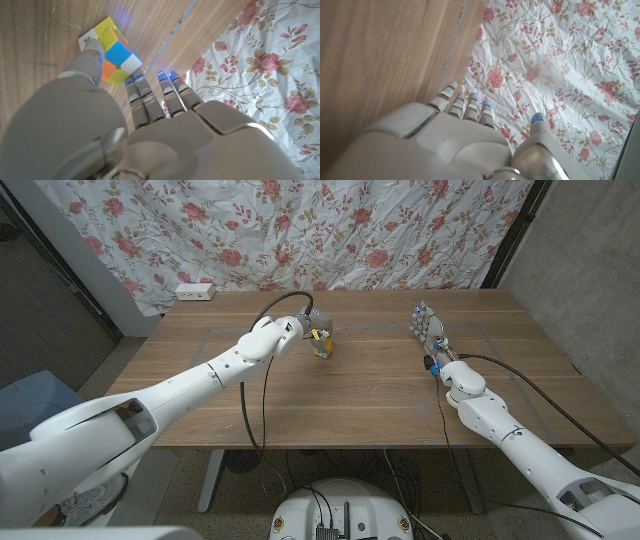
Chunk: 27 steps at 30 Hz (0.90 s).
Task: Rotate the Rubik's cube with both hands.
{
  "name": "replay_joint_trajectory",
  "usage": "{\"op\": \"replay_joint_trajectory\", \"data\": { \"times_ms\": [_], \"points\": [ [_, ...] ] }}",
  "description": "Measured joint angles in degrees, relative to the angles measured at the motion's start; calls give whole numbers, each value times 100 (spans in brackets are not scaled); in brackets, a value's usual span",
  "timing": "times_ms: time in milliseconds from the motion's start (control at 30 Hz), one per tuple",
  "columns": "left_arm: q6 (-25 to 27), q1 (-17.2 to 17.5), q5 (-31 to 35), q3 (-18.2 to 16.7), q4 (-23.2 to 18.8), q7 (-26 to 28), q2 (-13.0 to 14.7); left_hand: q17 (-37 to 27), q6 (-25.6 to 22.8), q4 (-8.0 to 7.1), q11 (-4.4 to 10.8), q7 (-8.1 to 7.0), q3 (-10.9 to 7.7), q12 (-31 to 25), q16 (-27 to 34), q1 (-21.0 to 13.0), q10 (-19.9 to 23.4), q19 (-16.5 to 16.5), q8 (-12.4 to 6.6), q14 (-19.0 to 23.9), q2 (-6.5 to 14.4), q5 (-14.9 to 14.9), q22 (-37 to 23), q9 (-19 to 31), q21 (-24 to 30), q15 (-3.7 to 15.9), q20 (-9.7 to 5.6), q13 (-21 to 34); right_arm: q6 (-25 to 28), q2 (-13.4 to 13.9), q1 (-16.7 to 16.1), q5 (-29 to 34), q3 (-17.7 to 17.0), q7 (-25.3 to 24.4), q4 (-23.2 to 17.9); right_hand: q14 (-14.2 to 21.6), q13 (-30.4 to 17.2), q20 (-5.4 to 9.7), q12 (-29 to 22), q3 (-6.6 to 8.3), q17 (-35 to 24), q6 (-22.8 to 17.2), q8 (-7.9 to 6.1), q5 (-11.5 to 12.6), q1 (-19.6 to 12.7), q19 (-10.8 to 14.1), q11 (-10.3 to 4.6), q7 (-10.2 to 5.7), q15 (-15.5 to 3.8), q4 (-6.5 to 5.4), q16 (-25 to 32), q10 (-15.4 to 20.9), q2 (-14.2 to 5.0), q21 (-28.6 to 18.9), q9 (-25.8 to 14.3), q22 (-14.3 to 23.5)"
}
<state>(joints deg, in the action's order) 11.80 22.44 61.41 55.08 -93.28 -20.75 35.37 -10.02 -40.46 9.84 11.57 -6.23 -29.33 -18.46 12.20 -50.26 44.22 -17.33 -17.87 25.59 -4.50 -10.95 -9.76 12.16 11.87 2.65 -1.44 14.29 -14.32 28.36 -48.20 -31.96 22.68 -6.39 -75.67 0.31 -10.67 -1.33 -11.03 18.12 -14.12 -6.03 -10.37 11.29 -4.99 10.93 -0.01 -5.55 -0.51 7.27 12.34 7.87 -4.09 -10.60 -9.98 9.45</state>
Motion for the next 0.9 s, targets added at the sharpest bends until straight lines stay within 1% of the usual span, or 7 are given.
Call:
{"op": "replay_joint_trajectory", "data": {
  "times_ms": [133,200,400,533,633,700,900],
  "points": [
    [0,13,0,-29,-33,0,5,0,0,24,-22,0,25,0,0,-28,22,0,0,1,30,11,0,0,0,1,0,2,0,0,0,-3,0,10,0,0,0,0,0,0,0,0,0,0,0,0,0,0,0,0,0,0,0,0,0,0],
    [0,24,0,-47,-53,0,11,0,-11,0,-31,-11,49,-18,0,-28,31,0,0,1,31,11,0,0,0,1,0,2,0,0,0,-4,0,17,0,0,0,0,0,0,0,0,0,0,0,0,0,0,0,0,0,0,0,0,0,0],
    [84,72,-94,-126,-154,-30,39,0,-50,23,-30,-11,72,-35,0,-27,31,-21,8,1,31,16,1,-1,0,1,21,18,0,52,3,-5,-2,34,-48,0,0,0,0,0,-1,0,0,0,0,0,0,0,0,0,0,0,0,0,0,0],
    [127,111,-154,-178,-223,-54,60,1,-50,0,-30,-11,96,-35,0,-20,32,-21,14,1,38,16,-26,-1,0,1,21,20,0,69,-4,-5,-3,42,-75,0,0,0,0,0,-1,0,0,0,0,0,0,0,0,0,0,0,0,0,0,0],
    [184,155,-209,-228,-285,-61,75,1,-49,0,-30,-11,96,-35,0,-12,32,-21,18,33,45,17,-26,-1,0,-28,21,21,0,83,-16,-4,-4,47,-99,0,0,0,0,0,-1,0,0,0,0,0,0,0,0,0,0,0,0,0,0,0],
    [218,200,-247,-275,-342,-61,87,1,-49,0,-30,-11,96,-35,0,2,31,-21,19,62,60,17,-26,-5,0,2,21,23,1,90,-22,-4,-6,49,-110,0,0,0,0,0,-1,0,0,0,0,0,0,0,0,0,0,0,0,0,0,0],
    [278,325,-307,-398,-492,-61,125,1,-48,-23,-41,-11,119,-34,0,3,43,-21,20,62,59,33,-25,14,0,1,21,24,4,101,-32,-1,-8,55,-129,0,0,-1,0,0,-1,0,0,0,0,1,0,0,0,0,0,0,0,0,0,0]
  ]
}}
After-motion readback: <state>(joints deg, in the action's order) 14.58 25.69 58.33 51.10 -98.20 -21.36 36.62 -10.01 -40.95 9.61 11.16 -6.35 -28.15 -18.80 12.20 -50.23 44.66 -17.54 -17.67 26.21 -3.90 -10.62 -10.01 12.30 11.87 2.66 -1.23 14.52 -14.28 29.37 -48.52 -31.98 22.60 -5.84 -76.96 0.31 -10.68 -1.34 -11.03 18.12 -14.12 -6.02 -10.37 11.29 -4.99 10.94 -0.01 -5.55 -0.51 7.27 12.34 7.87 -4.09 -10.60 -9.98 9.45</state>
